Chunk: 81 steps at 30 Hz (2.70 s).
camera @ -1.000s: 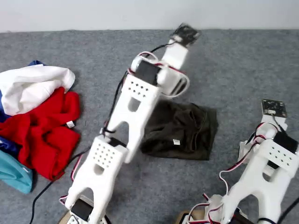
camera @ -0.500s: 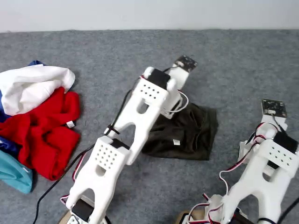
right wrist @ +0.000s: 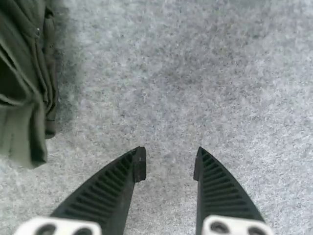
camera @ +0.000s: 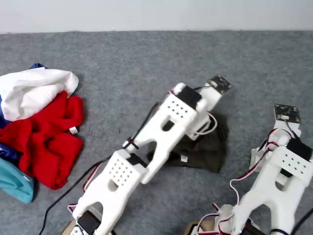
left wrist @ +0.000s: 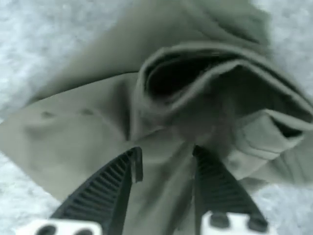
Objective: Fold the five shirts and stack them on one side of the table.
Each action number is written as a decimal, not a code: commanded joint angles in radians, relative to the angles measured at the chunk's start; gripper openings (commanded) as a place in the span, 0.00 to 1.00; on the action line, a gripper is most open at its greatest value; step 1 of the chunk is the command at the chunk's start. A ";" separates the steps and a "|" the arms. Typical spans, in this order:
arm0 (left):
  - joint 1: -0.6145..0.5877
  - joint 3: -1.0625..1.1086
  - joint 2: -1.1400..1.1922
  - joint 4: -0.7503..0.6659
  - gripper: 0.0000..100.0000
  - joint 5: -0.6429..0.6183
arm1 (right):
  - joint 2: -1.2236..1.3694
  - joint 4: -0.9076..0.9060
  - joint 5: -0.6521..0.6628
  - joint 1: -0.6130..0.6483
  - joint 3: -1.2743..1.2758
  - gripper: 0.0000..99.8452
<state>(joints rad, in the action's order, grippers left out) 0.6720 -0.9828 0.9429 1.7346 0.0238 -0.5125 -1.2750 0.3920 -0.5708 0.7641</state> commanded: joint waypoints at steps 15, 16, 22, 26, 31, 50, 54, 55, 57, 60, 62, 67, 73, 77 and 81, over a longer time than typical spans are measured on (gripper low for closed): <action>0.055 0.042 -0.247 0.021 0.17 -0.009 | -0.027 0.012 -0.009 -0.012 -0.040 0.17; 0.057 0.027 -0.276 0.021 0.17 -0.009 | -0.027 0.012 -0.009 -0.012 -0.040 0.17; 0.003 0.133 -0.428 0.021 0.17 -0.003 | -0.027 0.012 -0.009 -0.012 -0.040 0.17; -0.103 0.306 -0.434 0.020 0.17 -0.003 | -0.027 0.012 -0.009 -0.012 -0.040 0.17; -0.138 0.501 -0.440 0.020 0.17 -0.003 | -0.027 0.012 -0.009 -0.012 -0.040 0.17; -0.020 0.651 -0.445 0.020 0.17 -0.003 | -0.027 0.010 -0.009 -0.012 -0.038 0.17; -0.043 0.573 -0.512 0.021 0.17 -0.003 | -0.027 0.010 -0.009 -0.012 -0.038 0.17; -0.052 0.559 -0.548 0.021 0.17 -0.003 | -0.027 0.010 -0.009 -0.012 -0.038 0.17; -0.074 0.545 -0.624 0.021 0.17 -0.002 | -0.027 0.010 -0.009 -0.010 -0.038 0.17; -0.112 0.549 -0.736 0.021 0.17 -0.002 | -0.027 0.010 -0.009 -0.008 -0.038 0.17; -0.138 0.549 -0.795 0.021 0.17 -0.002 | -0.027 0.005 -0.009 -0.007 -0.043 0.17; -0.209 0.591 -0.875 0.020 0.17 -0.002 | -0.065 0.002 -0.009 0.097 -0.046 0.18; -0.399 0.591 -0.888 0.018 0.17 -0.002 | -0.186 -0.065 -0.005 0.447 -0.249 0.18; -0.517 0.591 -0.888 0.020 0.17 -0.002 | -0.140 -0.114 -0.005 0.651 -0.459 0.18; -0.551 0.593 -0.888 0.020 0.17 -0.002 | -0.008 -0.113 -0.009 0.783 -0.480 0.17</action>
<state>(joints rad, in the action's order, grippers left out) 0.1427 -0.3859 0.1036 1.7392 0.0238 -0.5923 -1.3763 0.3920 0.1212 0.3376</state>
